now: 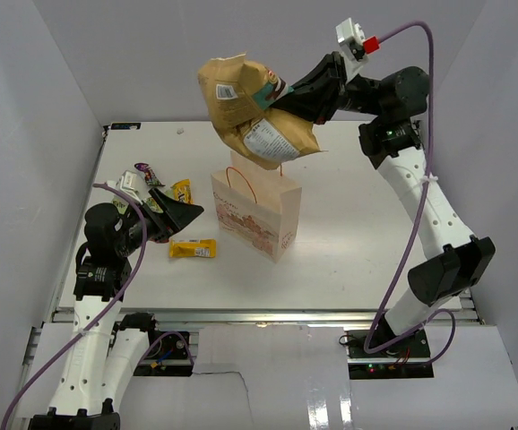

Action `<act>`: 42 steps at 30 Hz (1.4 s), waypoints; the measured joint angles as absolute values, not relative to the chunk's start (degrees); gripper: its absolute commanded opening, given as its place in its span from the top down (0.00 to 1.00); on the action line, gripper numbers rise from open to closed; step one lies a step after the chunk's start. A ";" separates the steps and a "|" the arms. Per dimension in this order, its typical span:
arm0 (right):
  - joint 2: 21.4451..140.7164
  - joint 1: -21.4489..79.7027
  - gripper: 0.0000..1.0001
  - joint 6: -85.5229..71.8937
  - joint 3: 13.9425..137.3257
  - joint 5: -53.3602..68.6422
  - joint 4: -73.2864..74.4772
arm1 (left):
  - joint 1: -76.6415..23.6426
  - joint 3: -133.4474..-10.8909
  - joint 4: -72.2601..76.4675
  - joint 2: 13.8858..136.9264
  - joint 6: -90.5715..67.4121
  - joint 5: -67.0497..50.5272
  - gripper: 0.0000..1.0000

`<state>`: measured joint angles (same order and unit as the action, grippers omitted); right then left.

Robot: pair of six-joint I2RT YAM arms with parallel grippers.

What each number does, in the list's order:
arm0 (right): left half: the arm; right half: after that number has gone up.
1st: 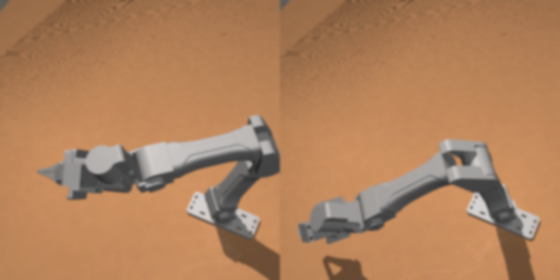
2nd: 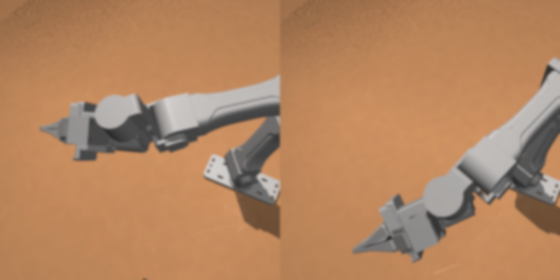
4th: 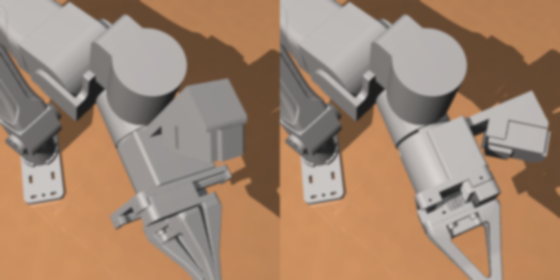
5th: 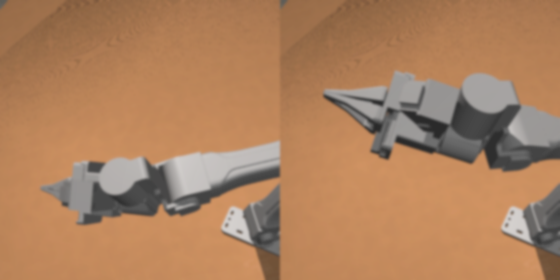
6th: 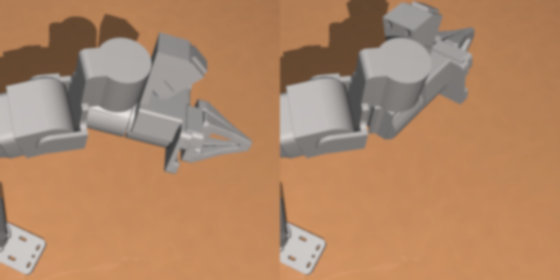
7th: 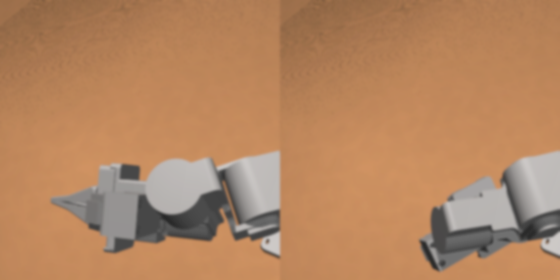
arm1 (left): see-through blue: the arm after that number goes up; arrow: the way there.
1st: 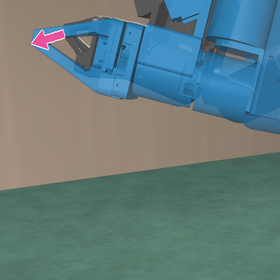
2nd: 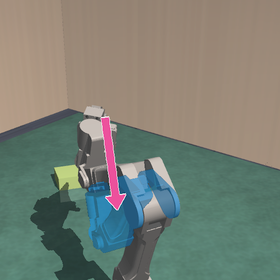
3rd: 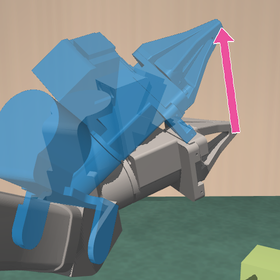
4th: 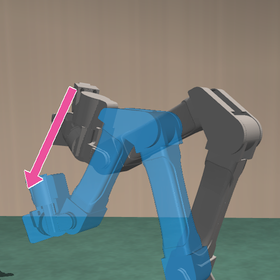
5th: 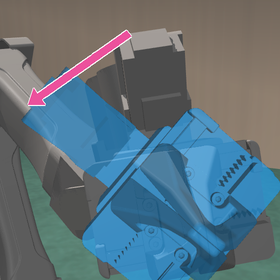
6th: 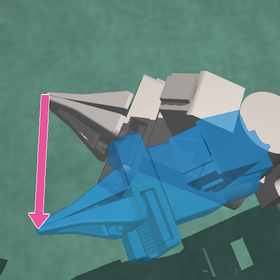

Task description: Place the snacks into the paper bag

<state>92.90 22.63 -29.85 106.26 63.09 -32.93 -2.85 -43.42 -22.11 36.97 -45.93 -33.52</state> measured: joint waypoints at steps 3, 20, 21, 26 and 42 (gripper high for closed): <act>94.08 23.35 0.92 -32.47 103.31 62.74 -34.37 | -2.85 -43.42 -22.31 36.97 -45.93 -33.47 0.02; 96.23 24.88 0.84 -32.73 87.09 59.24 -47.27 | -2.85 -43.42 -22.50 37.06 -45.91 -33.47 0.02; 96.36 24.88 0.80 -32.58 86.37 59.16 -48.69 | -2.85 -43.42 -22.48 37.08 -45.91 -33.47 0.02; 96.51 24.88 0.75 -32.42 83.53 58.52 -57.32 | -2.85 -43.42 -22.48 37.19 -45.91 -33.45 0.02; 96.12 25.28 0.73 -27.27 81.14 57.54 -60.07 | -2.85 -44.84 -22.20 42.39 -45.23 -33.01 0.02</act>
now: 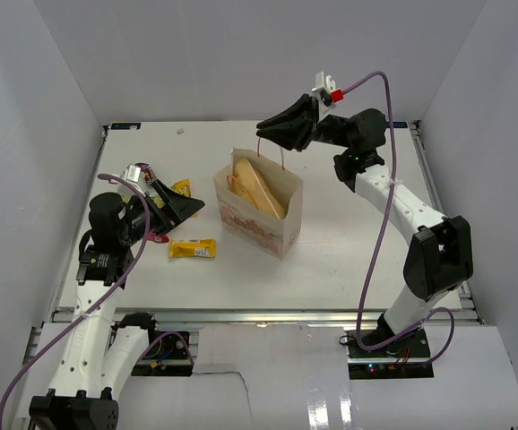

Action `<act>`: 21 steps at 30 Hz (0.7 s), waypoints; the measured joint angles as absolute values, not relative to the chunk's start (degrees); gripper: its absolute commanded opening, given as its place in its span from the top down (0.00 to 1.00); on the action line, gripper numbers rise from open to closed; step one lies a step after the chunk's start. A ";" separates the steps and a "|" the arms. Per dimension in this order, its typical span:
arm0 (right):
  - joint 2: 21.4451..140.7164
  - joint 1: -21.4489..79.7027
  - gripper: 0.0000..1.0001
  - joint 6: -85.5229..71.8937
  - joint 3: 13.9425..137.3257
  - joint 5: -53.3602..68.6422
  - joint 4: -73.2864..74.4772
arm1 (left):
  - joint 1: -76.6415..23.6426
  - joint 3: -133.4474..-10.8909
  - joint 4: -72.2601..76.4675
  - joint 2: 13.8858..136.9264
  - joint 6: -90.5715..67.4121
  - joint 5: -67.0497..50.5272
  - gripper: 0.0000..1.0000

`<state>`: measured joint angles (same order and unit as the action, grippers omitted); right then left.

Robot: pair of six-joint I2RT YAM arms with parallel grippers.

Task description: Place the snacks into the paper bag

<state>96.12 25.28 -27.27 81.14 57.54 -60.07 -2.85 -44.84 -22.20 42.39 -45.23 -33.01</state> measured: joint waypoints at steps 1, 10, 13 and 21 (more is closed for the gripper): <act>95.74 25.28 0.72 -25.39 81.58 57.58 -57.06 | -2.85 -45.08 -22.11 42.59 -45.23 -32.99 0.02; 86.85 24.71 0.25 2.48 91.57 47.62 -10.66 | -2.90 -45.10 -25.85 42.65 -45.45 -25.26 0.02; 80.82 22.20 0.20 9.80 88.84 43.27 -0.71 | -2.90 -44.18 -30.06 42.89 -48.16 -19.11 0.03; 71.29 9.47 0.18 21.87 69.08 37.95 16.10 | -3.09 -39.00 -36.93 57.12 -62.00 -8.54 0.12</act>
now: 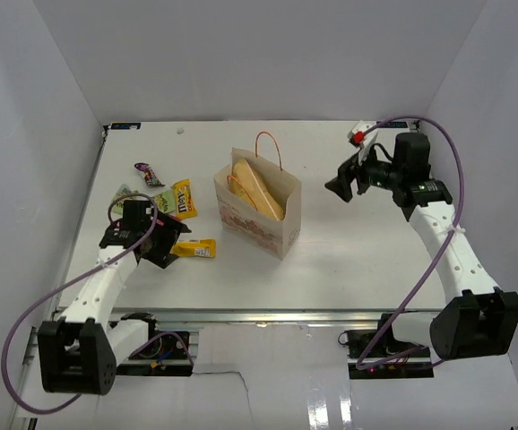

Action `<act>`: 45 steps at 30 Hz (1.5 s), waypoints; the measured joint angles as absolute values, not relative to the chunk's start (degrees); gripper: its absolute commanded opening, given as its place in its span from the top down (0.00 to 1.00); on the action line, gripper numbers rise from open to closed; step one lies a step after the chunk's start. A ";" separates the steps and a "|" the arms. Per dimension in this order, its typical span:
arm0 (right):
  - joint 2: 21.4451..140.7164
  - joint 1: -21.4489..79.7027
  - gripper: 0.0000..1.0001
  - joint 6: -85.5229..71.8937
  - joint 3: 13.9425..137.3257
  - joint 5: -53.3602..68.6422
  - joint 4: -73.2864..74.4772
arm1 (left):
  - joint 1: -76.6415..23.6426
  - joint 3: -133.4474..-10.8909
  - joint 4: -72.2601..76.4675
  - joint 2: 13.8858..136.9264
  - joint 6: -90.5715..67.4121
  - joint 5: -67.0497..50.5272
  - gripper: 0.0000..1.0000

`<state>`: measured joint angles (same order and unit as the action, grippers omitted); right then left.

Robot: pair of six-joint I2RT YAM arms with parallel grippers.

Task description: Place the snacks into the paper bag

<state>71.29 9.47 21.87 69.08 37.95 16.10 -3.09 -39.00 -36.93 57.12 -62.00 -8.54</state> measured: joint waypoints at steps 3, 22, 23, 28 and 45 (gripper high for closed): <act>71.24 6.63 0.18 24.49 61.41 37.21 21.10 | -3.53 -38.87 -36.51 64.71 -66.22 -5.93 0.12; 65.58 4.43 0.19 27.35 56.31 37.67 26.06 | -4.99 -40.56 -33.15 75.24 -74.63 2.02 0.82; 65.58 4.36 0.19 27.35 56.31 37.69 26.06 | -4.99 -40.58 -33.69 73.38 -73.93 2.59 0.84; 65.58 3.88 0.19 27.38 56.36 37.69 26.04 | -5.02 -43.18 -36.88 59.77 -67.92 4.32 0.91; 66.43 3.36 0.19 27.44 56.38 37.69 26.06 | -12.16 -84.55 -18.92 65.06 -43.07 -8.60 0.96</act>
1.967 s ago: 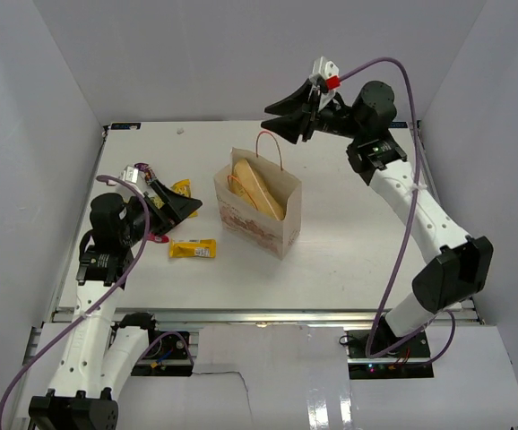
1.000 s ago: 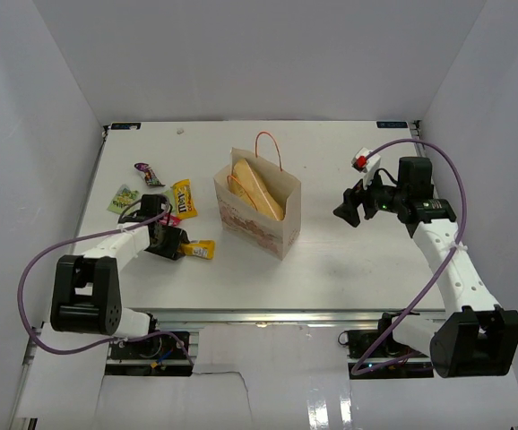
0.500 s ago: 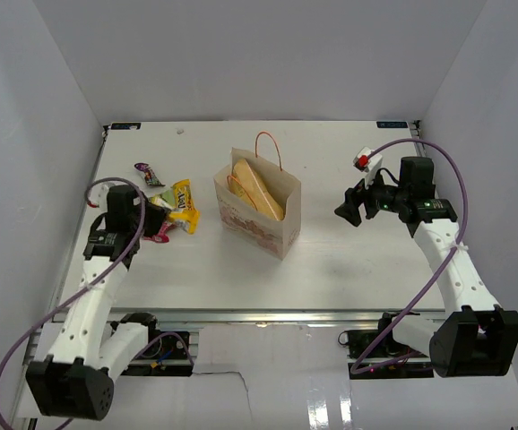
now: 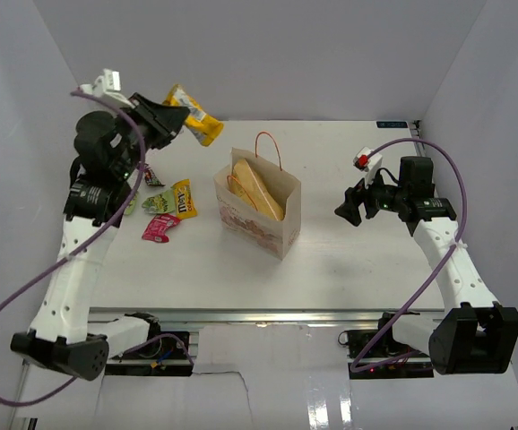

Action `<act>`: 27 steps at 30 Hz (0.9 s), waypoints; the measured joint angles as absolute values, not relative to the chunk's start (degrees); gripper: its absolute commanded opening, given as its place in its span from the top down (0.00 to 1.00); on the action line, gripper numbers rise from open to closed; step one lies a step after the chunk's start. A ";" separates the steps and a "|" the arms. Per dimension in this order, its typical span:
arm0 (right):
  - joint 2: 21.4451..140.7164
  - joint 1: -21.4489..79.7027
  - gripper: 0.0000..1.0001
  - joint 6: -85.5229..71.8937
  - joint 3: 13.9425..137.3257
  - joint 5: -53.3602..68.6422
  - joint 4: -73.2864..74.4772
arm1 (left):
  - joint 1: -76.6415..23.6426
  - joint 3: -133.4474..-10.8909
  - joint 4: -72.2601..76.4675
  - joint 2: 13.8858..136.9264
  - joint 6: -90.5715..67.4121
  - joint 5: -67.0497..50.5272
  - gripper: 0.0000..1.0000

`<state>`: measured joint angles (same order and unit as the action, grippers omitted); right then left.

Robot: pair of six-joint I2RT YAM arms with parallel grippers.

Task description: Place the snacks into the paper bag

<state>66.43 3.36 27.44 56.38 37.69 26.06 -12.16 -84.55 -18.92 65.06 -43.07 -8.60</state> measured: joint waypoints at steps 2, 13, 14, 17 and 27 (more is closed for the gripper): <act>66.28 3.25 0.19 27.44 56.38 37.67 26.06 | -17.47 -87.48 -18.31 70.19 -39.51 -8.08 0.96; 64.60 1.48 0.19 27.46 56.36 37.43 26.06 | -38.15 -90.21 -18.24 80.31 -23.03 -2.74 0.97; 64.58 1.45 0.19 27.46 56.36 37.43 26.04 | -38.87 -89.95 -17.98 80.01 -22.28 -1.91 0.97; 64.58 1.37 0.19 27.46 56.36 37.45 26.06 | -40.80 -88.09 -17.58 78.26 -20.73 0.38 0.97; 64.77 1.13 0.19 27.46 56.36 37.47 26.04 | -43.75 -78.35 -13.82 75.70 -17.76 3.20 0.96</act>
